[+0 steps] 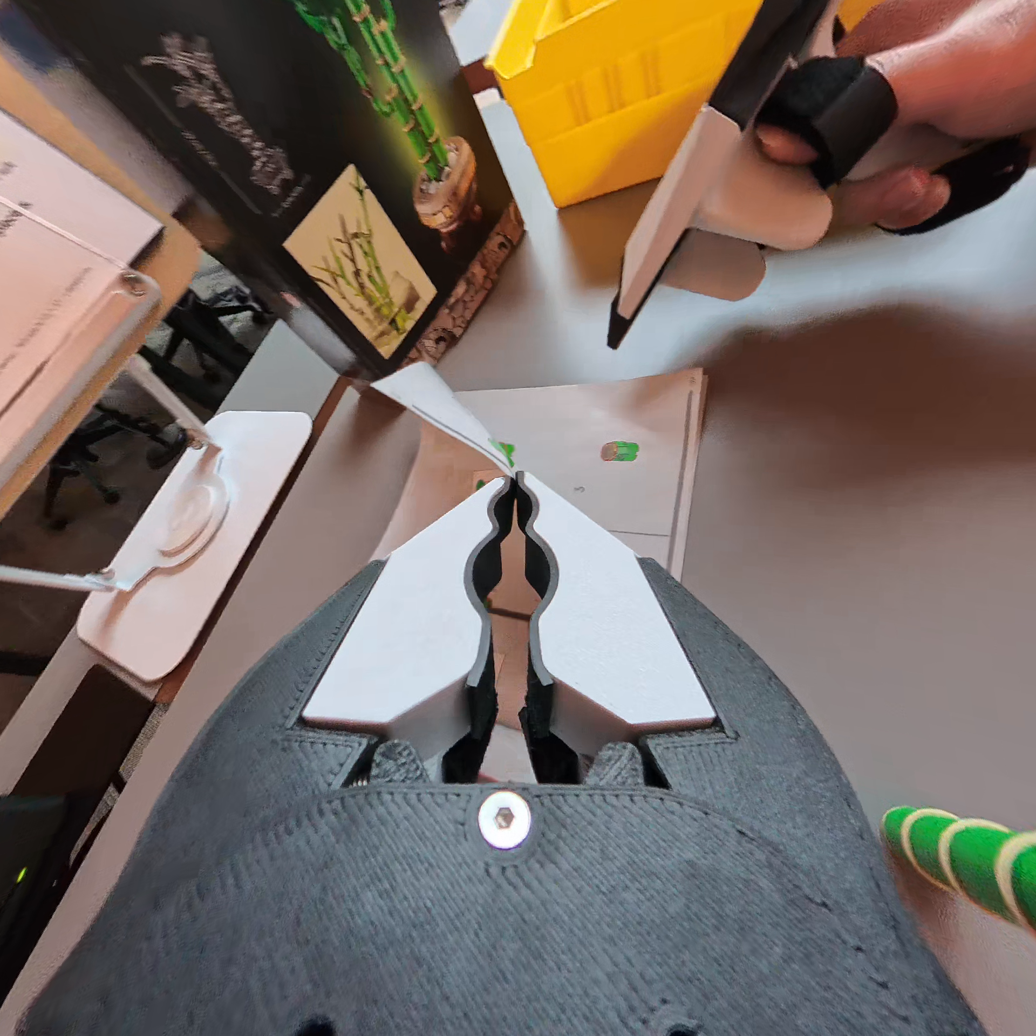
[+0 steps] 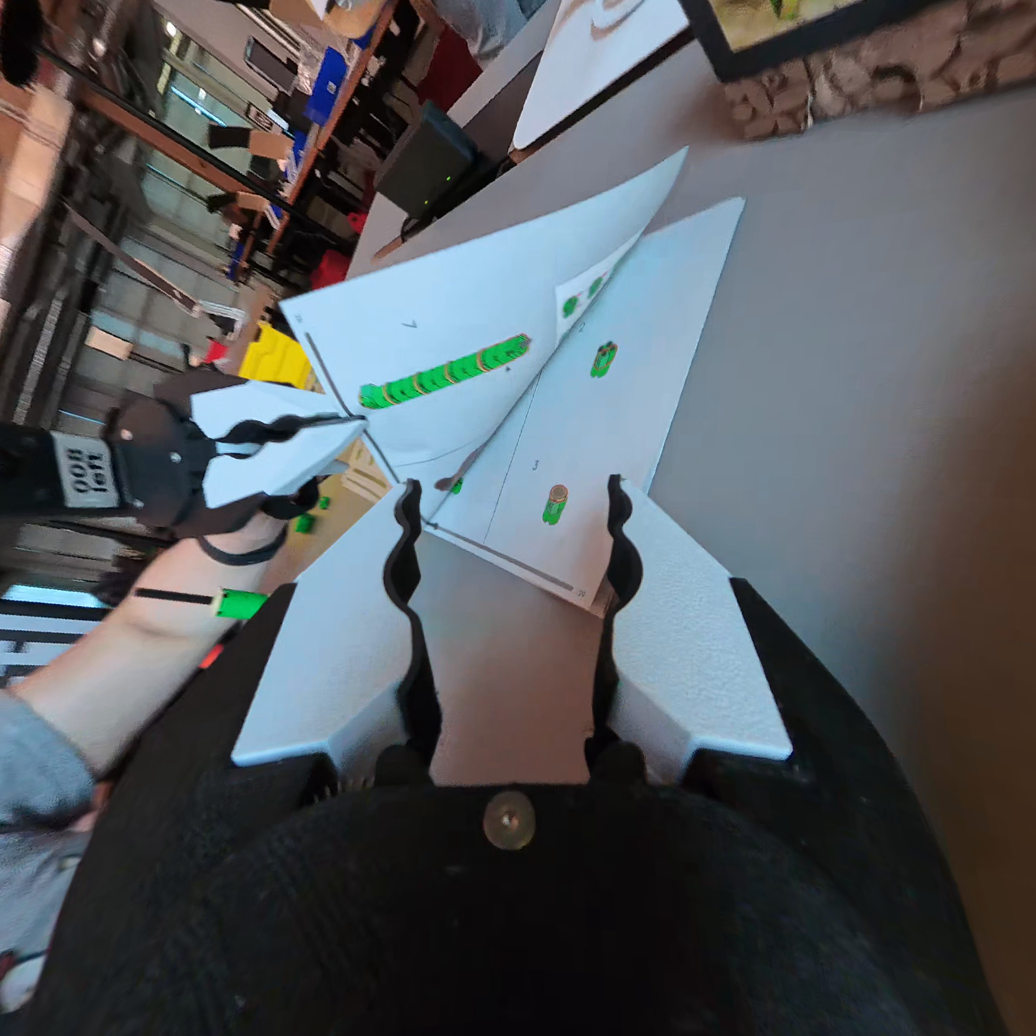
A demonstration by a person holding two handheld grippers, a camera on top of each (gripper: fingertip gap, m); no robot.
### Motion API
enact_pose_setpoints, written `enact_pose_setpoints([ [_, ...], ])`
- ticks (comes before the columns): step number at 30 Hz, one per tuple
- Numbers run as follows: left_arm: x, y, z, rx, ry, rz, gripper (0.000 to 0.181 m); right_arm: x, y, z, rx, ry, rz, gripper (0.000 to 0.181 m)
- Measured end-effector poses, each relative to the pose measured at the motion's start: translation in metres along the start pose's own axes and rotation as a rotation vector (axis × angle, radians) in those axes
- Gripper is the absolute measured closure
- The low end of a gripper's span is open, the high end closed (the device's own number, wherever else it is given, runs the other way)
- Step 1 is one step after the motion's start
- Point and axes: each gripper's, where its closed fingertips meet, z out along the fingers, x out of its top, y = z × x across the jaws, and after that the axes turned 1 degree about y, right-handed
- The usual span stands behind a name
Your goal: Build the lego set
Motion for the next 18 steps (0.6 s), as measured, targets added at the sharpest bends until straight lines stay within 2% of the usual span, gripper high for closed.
enact_pose_setpoints([
  [1, 0.001, -0.004, -0.005, 0.015, 0.011, -0.012, 0.181, 0.002, -0.002, 0.001, -0.012, 0.007, -0.039, 0.114],
  [5, -0.001, -0.018, -0.024, 0.068, 0.036, -0.05, 0.181, 0.011, -0.021, 0.005, 0.037, 0.07, -0.139, 0.115],
  [10, -0.01, -0.029, -0.044, 0.112, 0.047, -0.103, 0.181, 0.006, -0.039, 0.019, 0.157, 0.072, -0.108, 0.116],
  [18, -0.025, -0.038, -0.075, 0.174, 0.074, -0.207, 0.181, -0.003, -0.046, 0.036, 0.151, 0.062, -0.245, 0.119],
])
